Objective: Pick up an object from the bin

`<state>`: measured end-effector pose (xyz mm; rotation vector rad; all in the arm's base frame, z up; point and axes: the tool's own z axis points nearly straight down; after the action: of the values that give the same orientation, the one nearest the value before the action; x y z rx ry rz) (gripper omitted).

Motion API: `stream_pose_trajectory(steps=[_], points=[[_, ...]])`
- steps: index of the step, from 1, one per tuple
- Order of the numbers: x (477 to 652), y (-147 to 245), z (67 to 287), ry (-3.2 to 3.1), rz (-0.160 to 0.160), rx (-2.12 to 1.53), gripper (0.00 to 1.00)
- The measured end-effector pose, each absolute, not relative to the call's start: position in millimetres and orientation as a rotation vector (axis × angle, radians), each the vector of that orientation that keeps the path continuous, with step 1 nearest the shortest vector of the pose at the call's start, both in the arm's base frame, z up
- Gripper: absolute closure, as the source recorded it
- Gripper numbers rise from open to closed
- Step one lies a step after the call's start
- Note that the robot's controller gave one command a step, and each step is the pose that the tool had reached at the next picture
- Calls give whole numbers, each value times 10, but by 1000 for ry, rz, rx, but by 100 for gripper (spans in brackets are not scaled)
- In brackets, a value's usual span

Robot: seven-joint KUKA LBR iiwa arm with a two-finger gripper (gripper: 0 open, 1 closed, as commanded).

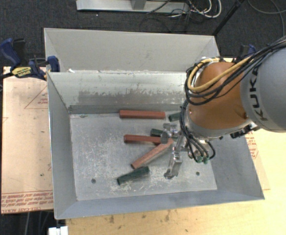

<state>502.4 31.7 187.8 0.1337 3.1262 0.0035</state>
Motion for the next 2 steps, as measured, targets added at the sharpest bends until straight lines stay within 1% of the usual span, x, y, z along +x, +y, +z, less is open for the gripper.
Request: stream_pose_trajectory(steps=[1,2], points=[[5048,786,975,3140,2,-104,100],[5049,786,975,3140,2,-103,0]])
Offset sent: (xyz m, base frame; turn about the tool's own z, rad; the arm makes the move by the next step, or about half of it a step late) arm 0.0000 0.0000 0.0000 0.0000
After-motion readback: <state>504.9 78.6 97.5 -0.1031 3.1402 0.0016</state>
